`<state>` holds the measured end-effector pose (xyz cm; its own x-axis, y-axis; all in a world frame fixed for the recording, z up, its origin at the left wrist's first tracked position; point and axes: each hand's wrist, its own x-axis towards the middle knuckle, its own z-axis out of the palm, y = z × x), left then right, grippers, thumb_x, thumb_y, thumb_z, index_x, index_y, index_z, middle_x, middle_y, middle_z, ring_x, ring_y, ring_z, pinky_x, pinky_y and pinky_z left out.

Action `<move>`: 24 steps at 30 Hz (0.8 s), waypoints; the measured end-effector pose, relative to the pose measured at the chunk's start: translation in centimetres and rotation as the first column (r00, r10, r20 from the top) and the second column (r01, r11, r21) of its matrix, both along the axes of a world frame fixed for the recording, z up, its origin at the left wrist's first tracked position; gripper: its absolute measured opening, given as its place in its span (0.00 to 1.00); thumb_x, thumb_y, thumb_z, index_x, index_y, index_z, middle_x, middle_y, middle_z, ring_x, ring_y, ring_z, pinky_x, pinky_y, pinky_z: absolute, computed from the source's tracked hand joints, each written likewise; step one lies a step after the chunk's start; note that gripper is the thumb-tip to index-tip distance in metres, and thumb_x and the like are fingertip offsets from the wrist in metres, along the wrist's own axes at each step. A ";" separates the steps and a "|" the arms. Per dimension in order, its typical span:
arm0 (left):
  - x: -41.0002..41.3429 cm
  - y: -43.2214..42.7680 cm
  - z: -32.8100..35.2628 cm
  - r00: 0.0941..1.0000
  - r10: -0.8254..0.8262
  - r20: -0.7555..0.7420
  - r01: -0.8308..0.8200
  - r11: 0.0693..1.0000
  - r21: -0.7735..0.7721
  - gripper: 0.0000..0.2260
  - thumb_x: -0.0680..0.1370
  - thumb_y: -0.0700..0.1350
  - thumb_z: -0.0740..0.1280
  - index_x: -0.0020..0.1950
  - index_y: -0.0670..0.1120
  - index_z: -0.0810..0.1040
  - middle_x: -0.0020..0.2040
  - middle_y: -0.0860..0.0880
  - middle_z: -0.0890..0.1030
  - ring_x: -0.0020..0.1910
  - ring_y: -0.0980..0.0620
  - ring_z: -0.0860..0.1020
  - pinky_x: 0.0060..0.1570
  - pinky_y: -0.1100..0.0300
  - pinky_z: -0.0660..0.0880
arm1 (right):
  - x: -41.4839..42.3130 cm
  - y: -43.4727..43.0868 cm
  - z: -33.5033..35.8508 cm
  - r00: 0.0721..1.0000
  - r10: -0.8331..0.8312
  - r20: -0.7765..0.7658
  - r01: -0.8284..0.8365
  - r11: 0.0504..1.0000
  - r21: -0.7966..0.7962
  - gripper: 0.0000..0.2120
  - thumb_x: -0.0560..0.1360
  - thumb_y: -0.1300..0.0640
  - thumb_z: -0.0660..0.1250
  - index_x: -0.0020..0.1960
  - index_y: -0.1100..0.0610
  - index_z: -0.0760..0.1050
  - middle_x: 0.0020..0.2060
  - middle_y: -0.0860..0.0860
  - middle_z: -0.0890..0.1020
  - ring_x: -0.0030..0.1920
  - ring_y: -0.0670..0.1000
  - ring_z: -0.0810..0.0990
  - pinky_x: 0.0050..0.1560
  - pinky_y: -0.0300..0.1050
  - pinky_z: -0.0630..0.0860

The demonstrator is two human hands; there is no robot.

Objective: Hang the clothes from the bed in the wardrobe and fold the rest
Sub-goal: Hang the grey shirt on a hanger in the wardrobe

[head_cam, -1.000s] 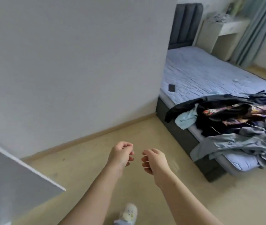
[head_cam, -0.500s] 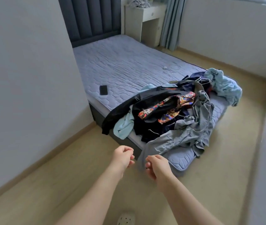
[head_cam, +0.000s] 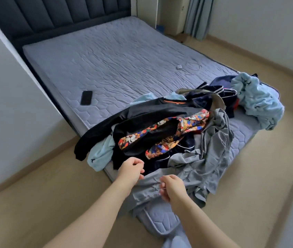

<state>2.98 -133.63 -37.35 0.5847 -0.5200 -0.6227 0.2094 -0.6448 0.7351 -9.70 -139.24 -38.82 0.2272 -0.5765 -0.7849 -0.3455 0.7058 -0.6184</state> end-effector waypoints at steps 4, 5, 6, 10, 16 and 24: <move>-3.9 -7.1 -3.1 0.993 0.107 -0.045 -0.102 0.990 0.100 0.07 0.78 0.42 0.60 0.42 0.50 0.75 0.35 0.51 0.77 0.29 0.54 0.74 0.30 0.63 0.68 | -2.6 -9.5 -2.5 0.991 0.108 -0.080 -0.103 0.993 0.063 0.09 0.75 0.66 0.57 0.38 0.57 0.64 0.27 0.52 0.66 0.24 0.48 0.62 0.20 0.33 0.57; -4.7 -8.6 -3.9 0.990 0.127 -0.055 -0.119 0.985 0.125 0.07 0.78 0.42 0.60 0.42 0.50 0.75 0.34 0.51 0.77 0.28 0.55 0.74 0.29 0.64 0.68 | -3.1 -11.6 -3.2 0.987 0.124 -0.099 -0.116 0.990 0.078 0.09 0.76 0.66 0.57 0.38 0.58 0.65 0.27 0.52 0.66 0.24 0.48 0.62 0.20 0.32 0.57; -5.4 -10.1 -4.7 0.987 0.147 -0.062 -0.136 0.979 0.151 0.07 0.78 0.42 0.60 0.42 0.49 0.75 0.34 0.51 0.77 0.28 0.55 0.73 0.29 0.64 0.68 | -3.7 -13.5 -4.0 0.982 0.144 -0.121 -0.134 0.987 0.089 0.09 0.76 0.66 0.57 0.38 0.58 0.65 0.28 0.53 0.66 0.24 0.48 0.61 0.19 0.32 0.56; -7.2 -14.6 -8.5 0.974 0.205 -0.094 -0.179 0.957 0.228 0.07 0.78 0.43 0.60 0.42 0.49 0.74 0.34 0.49 0.77 0.28 0.53 0.73 0.29 0.63 0.67 | -5.5 -18.6 -7.8 0.955 0.231 -0.187 -0.210 0.970 0.125 0.07 0.76 0.66 0.57 0.39 0.59 0.65 0.29 0.54 0.67 0.25 0.49 0.61 0.18 0.34 0.57; -10.3 -19.1 -17.9 0.997 -0.056 -0.048 0.071 0.905 0.419 0.08 0.77 0.45 0.60 0.39 0.53 0.72 0.37 0.53 0.77 0.38 0.50 0.76 0.36 0.61 0.69 | -9.5 -22.4 -17.6 0.892 0.287 -0.349 -0.217 0.950 0.226 0.06 0.75 0.64 0.58 0.39 0.59 0.67 0.31 0.54 0.71 0.29 0.52 0.67 0.33 0.42 0.64; -13.1 -21.3 -27.9 0.812 -0.581 -0.061 0.461 0.574 0.677 0.26 0.74 0.56 0.66 0.69 0.54 0.62 0.71 0.49 0.60 0.70 0.44 0.61 0.64 0.48 0.61 | -11.8 -25.8 -28.1 0.907 0.030 -0.419 0.010 0.995 0.094 0.35 0.69 0.54 0.73 0.71 0.57 0.60 0.63 0.56 0.73 0.61 0.59 0.74 0.62 0.56 0.72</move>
<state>-10.07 -154.93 -65.29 0.4582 -0.2783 -0.8442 -0.3905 -0.9162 0.0901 -21.54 -165.02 -66.92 -0.1295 -0.4965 -0.8583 -0.5660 0.7478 -0.3471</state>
